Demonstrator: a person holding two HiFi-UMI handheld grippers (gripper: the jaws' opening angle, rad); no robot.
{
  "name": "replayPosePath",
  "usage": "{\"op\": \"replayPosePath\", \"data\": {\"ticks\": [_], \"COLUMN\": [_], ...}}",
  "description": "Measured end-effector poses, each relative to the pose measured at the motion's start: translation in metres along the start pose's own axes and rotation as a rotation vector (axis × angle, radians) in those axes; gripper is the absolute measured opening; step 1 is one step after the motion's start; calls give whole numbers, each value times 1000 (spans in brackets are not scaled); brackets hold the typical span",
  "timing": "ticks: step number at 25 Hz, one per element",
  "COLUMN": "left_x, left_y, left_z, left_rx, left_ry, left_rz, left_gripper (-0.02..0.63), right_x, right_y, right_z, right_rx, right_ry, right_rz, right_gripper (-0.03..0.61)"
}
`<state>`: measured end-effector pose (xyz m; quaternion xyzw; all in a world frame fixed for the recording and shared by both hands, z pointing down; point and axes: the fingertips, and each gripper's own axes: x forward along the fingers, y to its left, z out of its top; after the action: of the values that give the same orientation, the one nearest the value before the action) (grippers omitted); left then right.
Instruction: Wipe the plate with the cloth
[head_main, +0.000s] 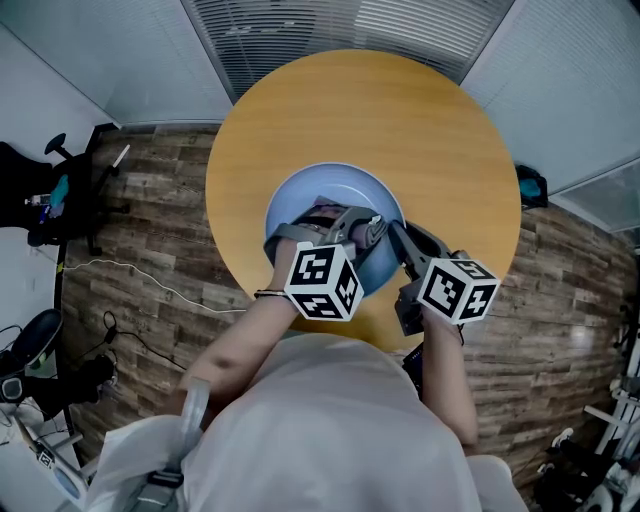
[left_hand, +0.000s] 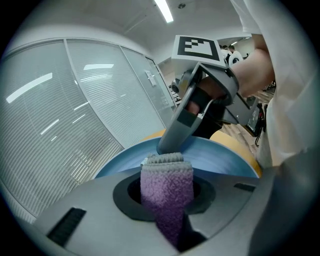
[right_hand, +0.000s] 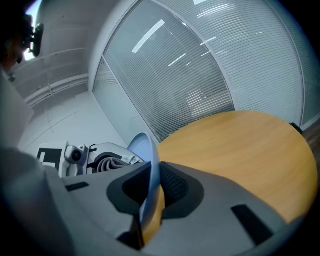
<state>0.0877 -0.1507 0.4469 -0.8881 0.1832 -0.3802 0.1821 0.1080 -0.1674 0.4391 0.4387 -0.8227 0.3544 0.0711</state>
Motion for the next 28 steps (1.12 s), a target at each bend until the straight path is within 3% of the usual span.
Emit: {"op": "replayPosePath", "data": {"ticks": [28], "left_x": [-20], "left_y": [25], "left_z": [-38], "left_rx": [-38], "left_ry": [54], "left_rz": [95], "left_gripper": [81], "right_x": [-16], "right_y": [-8], "right_z": [16], "right_rx": [45], "right_ry": [-79], "right_rz": [2], "right_gripper": [52]}}
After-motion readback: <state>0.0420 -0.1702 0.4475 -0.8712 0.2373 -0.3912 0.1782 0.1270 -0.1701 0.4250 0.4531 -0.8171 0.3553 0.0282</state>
